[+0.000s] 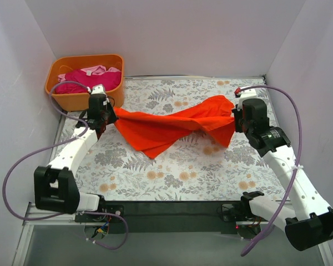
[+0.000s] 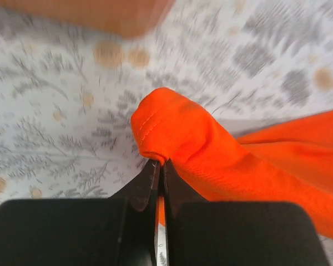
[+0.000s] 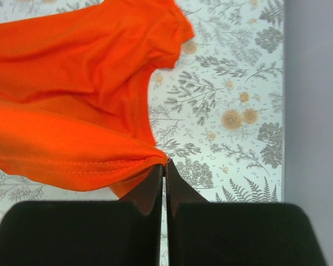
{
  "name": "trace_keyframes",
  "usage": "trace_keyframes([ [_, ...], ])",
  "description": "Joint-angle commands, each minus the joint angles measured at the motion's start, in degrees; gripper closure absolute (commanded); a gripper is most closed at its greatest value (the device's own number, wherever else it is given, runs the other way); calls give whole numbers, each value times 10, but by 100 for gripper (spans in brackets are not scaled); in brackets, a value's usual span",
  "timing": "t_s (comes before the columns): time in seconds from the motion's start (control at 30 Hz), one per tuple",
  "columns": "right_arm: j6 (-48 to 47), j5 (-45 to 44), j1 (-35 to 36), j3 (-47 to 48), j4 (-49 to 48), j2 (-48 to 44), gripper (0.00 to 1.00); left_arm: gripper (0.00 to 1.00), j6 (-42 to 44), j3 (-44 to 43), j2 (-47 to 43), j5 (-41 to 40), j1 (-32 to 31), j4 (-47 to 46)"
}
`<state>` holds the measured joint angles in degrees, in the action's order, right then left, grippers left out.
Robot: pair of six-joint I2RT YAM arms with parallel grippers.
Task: Fold and stack the t-shirts
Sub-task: Flatten the tshirt out
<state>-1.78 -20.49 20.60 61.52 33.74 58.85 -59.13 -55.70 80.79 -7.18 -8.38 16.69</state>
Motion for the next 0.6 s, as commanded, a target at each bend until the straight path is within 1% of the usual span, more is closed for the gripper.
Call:
trace_keyframes([
  [0.0, 10, -73, -14, 39, -50, -43, 99, 100, 10, -30, -102, -64, 1, 33],
  [0.03, 5, -74, -14, 38, -59, -49, 99, 100, -28, -7, -130, -57, 1, 54],
  [0.1, 1, -63, -14, 30, -66, -61, 99, 100, -74, 41, -161, -32, 1, 66],
  [0.13, -3, -45, -14, 26, -68, -63, 99, 100, -117, 99, -186, -1, 0, 68],
  [0.17, -3, -38, -14, 21, -68, -65, 99, 100, -134, 127, -196, 10, 0, 66],
  [0.23, -2, -25, -14, 4, -68, -66, 99, 95, -166, 181, -212, 30, 0, 64],
  [0.27, 3, -16, -14, -3, -68, -67, 99, 84, -178, 219, -227, 37, 0, 64],
  [0.3, 5, -12, -14, -11, -66, -70, 99, 77, -195, 238, -237, 51, 0, 64],
  [0.33, 6, -9, -14, -15, -63, -72, 99, 66, -201, 251, -249, 51, 0, 65],
  [0.37, 8, -3, -14, -17, -61, -73, 99, 51, -203, 266, -260, 50, 0, 66],
  [0.43, 9, 3, -14, -22, -58, -73, 99, 42, -194, 266, -294, 32, 0, 76],
  [0.5, 8, 19, -14, -23, -55, -75, 99, 36, -175, 249, -307, 32, 0, 83],
  [0.57, 6, 39, -14, -25, -54, -75, 99, 35, -137, 235, -305, 50, 0, 84],
])
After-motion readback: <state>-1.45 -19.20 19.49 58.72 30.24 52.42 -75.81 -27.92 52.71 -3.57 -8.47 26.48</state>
